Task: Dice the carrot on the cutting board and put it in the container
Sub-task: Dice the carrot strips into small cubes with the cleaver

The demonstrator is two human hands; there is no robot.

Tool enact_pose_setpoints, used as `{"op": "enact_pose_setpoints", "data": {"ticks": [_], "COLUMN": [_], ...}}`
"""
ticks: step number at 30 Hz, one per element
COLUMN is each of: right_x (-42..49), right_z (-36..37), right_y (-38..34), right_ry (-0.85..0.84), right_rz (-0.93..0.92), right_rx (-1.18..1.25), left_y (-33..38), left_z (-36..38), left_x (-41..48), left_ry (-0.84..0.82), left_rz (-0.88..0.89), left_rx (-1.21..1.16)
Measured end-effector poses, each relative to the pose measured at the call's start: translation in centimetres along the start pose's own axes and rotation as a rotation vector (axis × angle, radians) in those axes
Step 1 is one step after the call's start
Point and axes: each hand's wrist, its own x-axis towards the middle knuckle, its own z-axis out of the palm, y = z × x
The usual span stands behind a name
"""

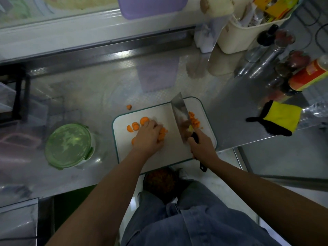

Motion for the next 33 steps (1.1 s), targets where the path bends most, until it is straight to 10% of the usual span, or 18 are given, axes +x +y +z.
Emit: {"op": "enact_pose_setpoints", "data": {"ticks": [33], "right_x": [1.1], "right_z": [1.3], "right_y": [-1.7], "right_ry": [-0.154], "right_rz": [0.102], "right_rx": [0.001], "left_y": [0.5], "left_z": [0.0], "left_x": [-2.5], "left_ry": [0.196], "left_rz": [-0.212], "left_rx": [0.171]}}
